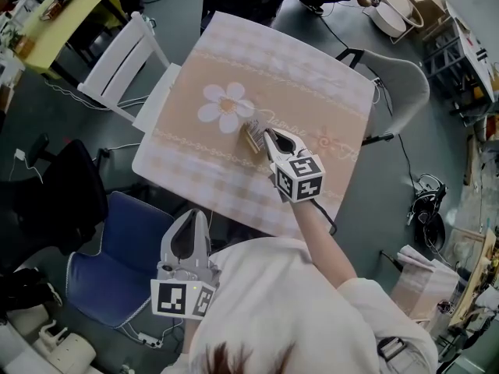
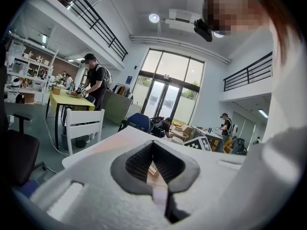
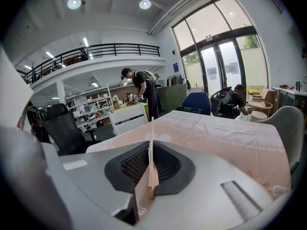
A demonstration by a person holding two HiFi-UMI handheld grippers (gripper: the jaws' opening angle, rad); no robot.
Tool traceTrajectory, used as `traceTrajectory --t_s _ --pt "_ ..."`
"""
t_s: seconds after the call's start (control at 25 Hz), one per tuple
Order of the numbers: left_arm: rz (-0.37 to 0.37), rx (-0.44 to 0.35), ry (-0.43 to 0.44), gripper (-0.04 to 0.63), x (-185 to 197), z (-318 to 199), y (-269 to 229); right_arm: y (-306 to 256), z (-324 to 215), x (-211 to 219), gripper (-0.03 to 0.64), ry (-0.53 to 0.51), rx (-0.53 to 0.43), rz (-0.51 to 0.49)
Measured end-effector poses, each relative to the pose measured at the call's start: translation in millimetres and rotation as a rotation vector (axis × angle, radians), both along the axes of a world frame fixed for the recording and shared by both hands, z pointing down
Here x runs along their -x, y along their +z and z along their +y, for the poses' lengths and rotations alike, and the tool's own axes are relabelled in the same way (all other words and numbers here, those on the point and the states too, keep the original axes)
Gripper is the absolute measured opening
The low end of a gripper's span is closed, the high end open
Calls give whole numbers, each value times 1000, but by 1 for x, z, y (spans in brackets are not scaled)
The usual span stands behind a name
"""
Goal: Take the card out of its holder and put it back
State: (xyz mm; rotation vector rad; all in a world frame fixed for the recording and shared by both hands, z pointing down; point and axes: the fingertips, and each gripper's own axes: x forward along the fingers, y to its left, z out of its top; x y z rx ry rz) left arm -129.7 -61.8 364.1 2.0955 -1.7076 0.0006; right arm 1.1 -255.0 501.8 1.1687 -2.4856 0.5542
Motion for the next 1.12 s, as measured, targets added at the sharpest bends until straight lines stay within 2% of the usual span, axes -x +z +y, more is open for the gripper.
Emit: traceTrajectory --t_s 0.68,0.84,1.12 --pt "-2 -20 4 0 6 0 -4 -33 -6 -3 15 31 -58 -49" --pt "-1 -29 7 0 5 2 -5 -46 -5 -3 15 32 -79 -90" --pt "3 -47 21 0 8 3 -8 -85 -1 -5 15 39 -156 -122"
